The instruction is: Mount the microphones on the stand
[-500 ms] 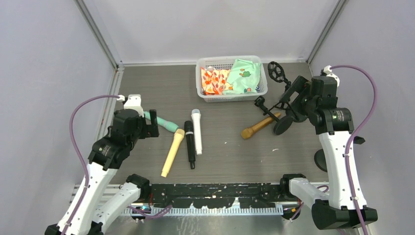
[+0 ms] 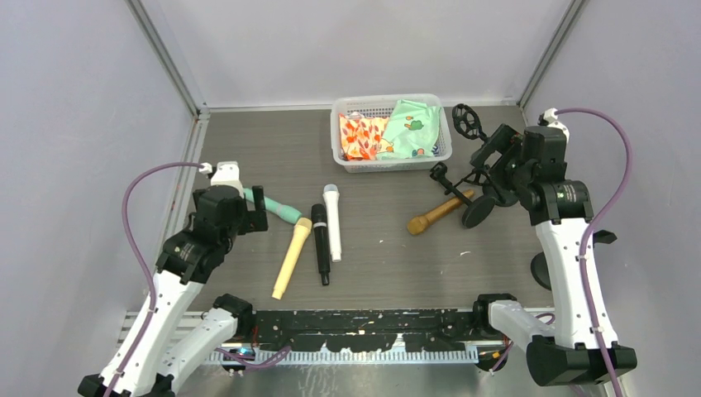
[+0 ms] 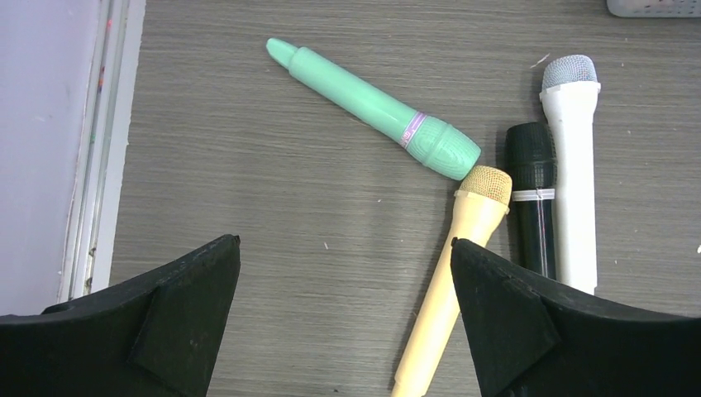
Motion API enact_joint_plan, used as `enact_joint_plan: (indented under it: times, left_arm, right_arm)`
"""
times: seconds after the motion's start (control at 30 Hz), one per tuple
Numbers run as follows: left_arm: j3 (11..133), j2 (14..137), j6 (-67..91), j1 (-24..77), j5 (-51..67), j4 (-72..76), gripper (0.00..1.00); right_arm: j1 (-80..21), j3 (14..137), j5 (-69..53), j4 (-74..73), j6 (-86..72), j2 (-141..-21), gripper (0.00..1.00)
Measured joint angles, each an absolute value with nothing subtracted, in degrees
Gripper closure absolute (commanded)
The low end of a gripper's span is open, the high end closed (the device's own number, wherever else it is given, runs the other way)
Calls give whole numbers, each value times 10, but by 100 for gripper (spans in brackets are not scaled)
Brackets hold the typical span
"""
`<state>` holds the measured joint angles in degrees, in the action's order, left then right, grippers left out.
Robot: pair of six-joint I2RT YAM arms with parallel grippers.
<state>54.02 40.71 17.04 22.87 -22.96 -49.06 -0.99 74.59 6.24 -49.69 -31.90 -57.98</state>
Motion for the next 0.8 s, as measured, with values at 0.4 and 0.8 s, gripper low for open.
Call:
enact_joint_plan:
  times: [0.4, 0.8]
  left_arm:
    - [540, 392, 225, 229, -283, -491, 0]
    - [529, 388, 220, 229, -300, -490, 0]
  right_arm:
    - [-10, 707, 1, -484, -358, -619, 8]
    - [-198, 603, 113, -428, -446, -658, 8]
